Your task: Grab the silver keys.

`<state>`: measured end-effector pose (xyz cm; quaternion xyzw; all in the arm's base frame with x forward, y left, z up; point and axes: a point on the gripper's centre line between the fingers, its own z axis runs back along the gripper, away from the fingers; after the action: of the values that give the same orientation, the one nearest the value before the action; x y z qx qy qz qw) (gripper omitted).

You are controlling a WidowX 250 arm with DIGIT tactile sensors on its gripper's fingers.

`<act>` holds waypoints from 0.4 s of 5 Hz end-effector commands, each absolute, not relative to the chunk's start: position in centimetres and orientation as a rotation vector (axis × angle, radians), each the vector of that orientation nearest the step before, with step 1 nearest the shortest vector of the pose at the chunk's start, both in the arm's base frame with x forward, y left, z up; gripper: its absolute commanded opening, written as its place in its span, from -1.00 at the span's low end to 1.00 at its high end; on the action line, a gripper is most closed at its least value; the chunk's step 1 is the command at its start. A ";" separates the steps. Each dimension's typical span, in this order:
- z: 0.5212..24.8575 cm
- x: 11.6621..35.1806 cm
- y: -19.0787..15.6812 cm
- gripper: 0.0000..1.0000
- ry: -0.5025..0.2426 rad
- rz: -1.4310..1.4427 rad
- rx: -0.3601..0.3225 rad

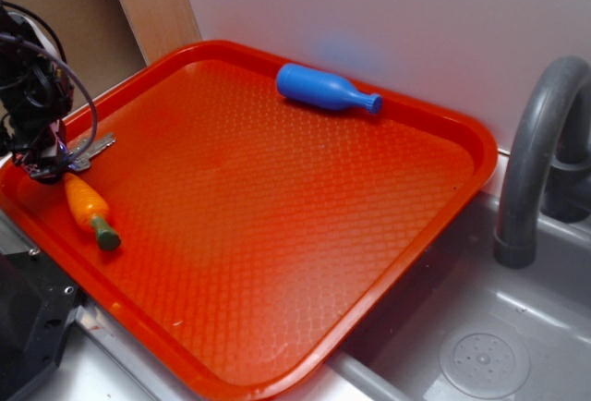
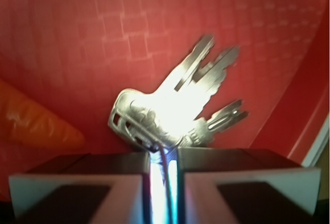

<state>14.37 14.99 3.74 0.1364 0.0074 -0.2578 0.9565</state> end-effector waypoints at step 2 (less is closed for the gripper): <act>15.7 10.7 7.3 -1.00 -0.222 -0.300 0.119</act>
<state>10.31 6.52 14.65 0.0478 -0.1030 -0.1343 0.9844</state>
